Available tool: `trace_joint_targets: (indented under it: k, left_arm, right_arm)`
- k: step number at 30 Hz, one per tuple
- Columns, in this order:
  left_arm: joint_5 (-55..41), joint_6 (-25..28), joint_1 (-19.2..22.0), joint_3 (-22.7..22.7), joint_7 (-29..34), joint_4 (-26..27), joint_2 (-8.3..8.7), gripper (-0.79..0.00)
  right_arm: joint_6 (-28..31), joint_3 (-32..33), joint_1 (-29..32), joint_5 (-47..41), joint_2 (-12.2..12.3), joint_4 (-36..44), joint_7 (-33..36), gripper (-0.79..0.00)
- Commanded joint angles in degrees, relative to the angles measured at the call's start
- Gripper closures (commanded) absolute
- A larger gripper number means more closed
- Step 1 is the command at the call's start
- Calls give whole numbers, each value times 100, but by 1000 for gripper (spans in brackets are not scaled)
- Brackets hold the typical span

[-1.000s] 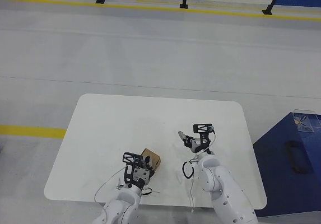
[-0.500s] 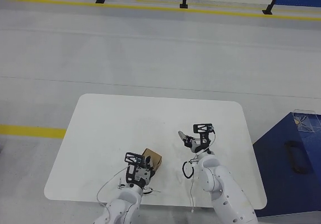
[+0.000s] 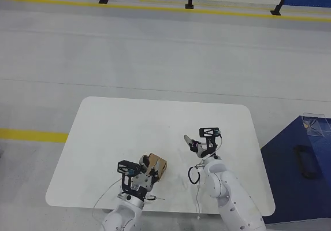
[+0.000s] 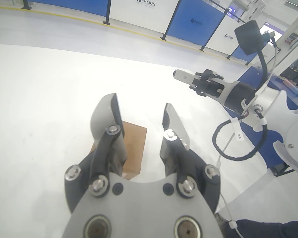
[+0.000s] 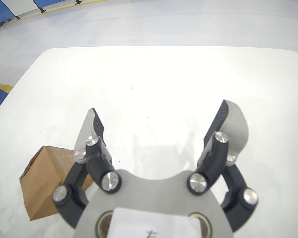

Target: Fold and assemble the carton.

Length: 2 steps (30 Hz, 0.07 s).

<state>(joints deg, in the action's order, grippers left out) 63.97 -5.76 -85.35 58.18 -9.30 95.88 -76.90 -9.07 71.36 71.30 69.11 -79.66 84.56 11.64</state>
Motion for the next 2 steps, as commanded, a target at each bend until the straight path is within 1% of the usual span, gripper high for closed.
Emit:
trace_joint_targets:
  k: [1, 2]
  left_arm:
    - [0, 0, 0, 0, 0, 0, 0, -374]
    - [0, 0, 0, 0, 0, 0, 0, -383]
  right_arm:
    - [0, 0, 0, 0, 0, 0, 0, -785]
    - [0, 0, 0, 0, 0, 0, 0, -785]
